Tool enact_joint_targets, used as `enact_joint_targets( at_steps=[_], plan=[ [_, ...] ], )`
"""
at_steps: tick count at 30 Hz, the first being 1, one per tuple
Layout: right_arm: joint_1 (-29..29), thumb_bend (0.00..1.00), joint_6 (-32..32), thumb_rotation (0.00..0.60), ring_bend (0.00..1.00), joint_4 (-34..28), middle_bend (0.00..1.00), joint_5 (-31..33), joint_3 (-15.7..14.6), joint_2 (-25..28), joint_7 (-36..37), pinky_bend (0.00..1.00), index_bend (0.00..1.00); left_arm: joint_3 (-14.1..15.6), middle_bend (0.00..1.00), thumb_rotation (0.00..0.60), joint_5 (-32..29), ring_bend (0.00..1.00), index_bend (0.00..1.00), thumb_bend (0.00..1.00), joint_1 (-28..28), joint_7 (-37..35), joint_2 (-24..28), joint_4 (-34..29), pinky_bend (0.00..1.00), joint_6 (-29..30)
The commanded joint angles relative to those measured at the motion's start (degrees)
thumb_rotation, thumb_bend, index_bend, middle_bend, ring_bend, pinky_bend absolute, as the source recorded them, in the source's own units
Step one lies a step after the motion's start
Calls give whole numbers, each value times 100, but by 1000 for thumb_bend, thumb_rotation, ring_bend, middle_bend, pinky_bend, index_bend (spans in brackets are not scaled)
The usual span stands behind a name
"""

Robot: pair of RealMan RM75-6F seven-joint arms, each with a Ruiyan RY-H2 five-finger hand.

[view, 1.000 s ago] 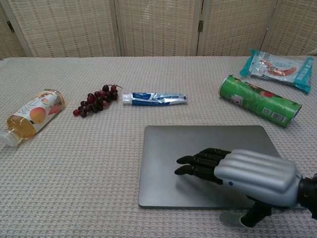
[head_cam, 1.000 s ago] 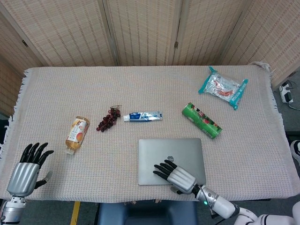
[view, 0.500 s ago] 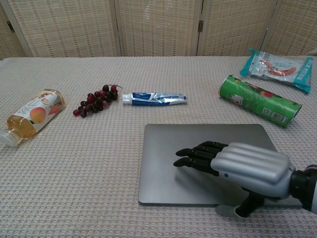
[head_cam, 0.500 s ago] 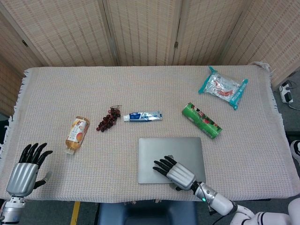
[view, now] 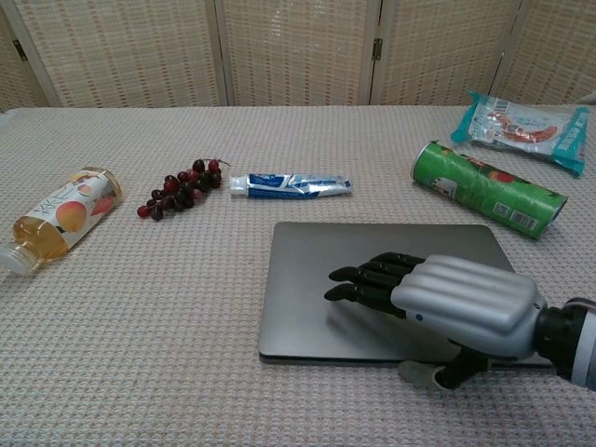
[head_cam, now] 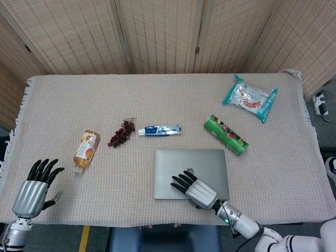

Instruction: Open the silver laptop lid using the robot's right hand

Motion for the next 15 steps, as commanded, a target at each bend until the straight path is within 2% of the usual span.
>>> enact_joint_targets(
  at_steps=[1,5,15],
  plan=[
    [63,495,-101,600,0,-154,0,212,135,49,-371,0,0,72,133,600,186,47,249,338,-83,-49,-24,-36,0,-53],
    [123,526,-171,600,0,-333,0,473,307,118,-821,0,0,104,134,600,328,47,243,338,-203,-83,-125,35,0,-162],
    [268,528,-194,600,0,-866,0,1171,717,302,-1909,0,0,228,134,600,502,53,239,339,-416,-370,-401,379,0,-420]
  ],
)
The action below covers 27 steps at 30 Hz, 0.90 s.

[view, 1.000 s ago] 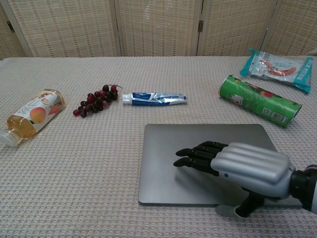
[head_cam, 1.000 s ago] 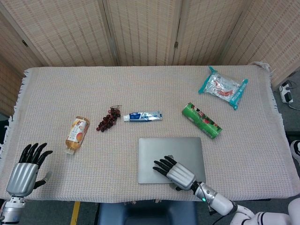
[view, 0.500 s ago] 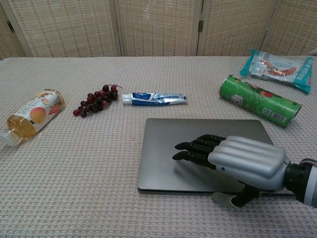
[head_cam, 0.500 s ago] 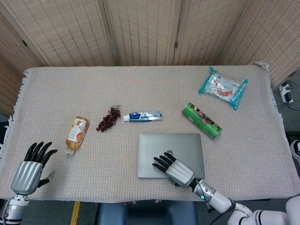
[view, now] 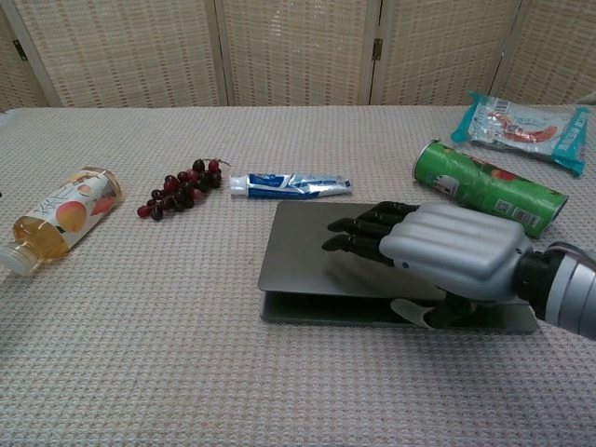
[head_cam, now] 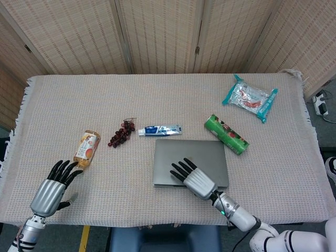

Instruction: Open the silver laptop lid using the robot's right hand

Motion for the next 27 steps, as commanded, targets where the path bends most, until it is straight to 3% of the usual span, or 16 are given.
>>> enact_joint_targets(
  at_steps=[1,11,21,27],
  plan=[
    [88,528,-11,600,0,-199,0,258,159,73,-324,0,0,93,134,600,81,54,239,339,-100,-85,-103,105,0,-177],
    [304,549,74,600,0,-525,0,711,394,164,-906,0,0,206,134,600,274,57,227,356,-673,-312,-407,173,0,-960],
    [459,549,242,600,0,-628,0,950,458,154,-1225,0,0,-96,43,600,46,0,105,586,-1596,325,-785,-76,0,-2259],
    [529,548,310,600,0,-622,0,1070,443,119,-1309,0,0,-210,29,600,-214,0,93,604,-1952,677,-1071,-197,0,-2781]
  ],
)
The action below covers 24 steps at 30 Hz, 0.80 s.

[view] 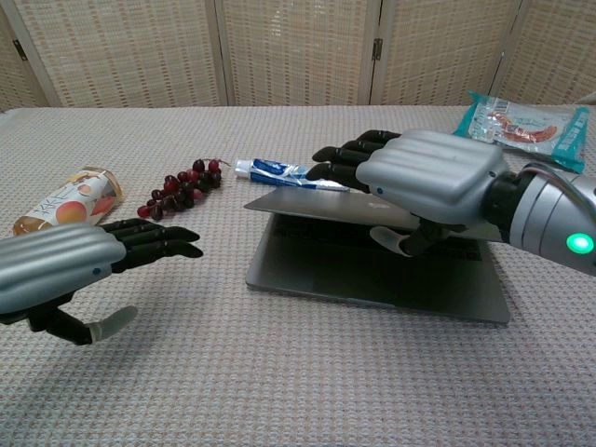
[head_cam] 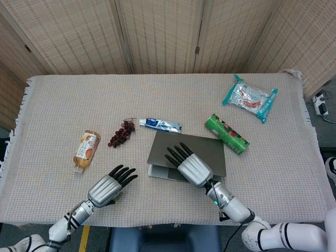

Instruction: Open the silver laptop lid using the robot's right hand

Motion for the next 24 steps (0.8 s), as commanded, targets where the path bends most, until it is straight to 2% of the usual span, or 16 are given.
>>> enact_joint_targets(
  at_steps=[1,8,15,24],
  plan=[
    [32,549,22,600,0,5,0,34,-12,-19,-15,0,0,-83,26,600,-184,0,92,604,-196,156,-188,-46,0,-257],
    [109,548,72,600,0,76,0,123,-49,-75,-34,0,0,-289,0,600,-639,0,34,604,-526,490,-639,124,0,-682],
    [174,549,109,600,0,94,0,192,-78,-99,-25,0,0,-560,0,600,-1069,0,25,644,-939,739,-1053,426,0,-1079],
    [249,549,150,600,0,140,0,242,-127,-140,-27,0,0,-725,0,600,-1806,0,19,690,-1304,1390,-1248,458,0,-1481]
  ],
)
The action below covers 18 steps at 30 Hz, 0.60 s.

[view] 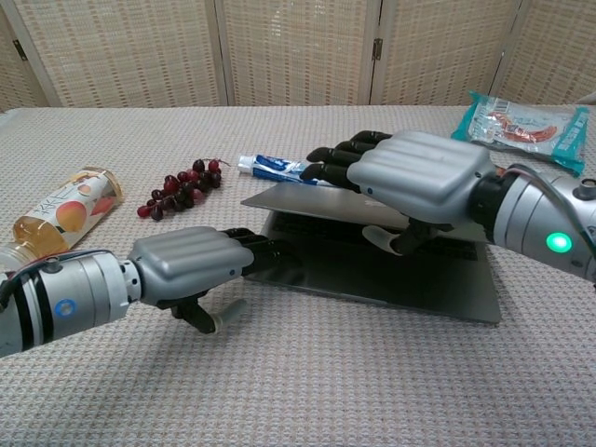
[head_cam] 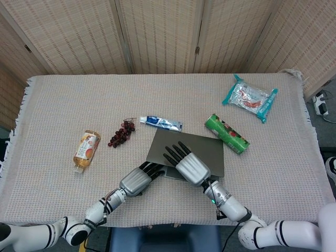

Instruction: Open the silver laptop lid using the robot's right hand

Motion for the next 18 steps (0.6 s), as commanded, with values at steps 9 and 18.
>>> enact_joint_targets(
  at_steps=[9,18],
  plan=[
    [49,549,-2,600,0,90,0,63,-96,-37,53,0,0,17,0,600,-889,0,44,697,-311,841,-131,-68,0,-206],
    [86,549,-30,600,0,260,0,128,-187,-144,53,0,0,130,0,600,-1233,0,60,697,-444,1158,-154,-112,0,-90]
  ],
)
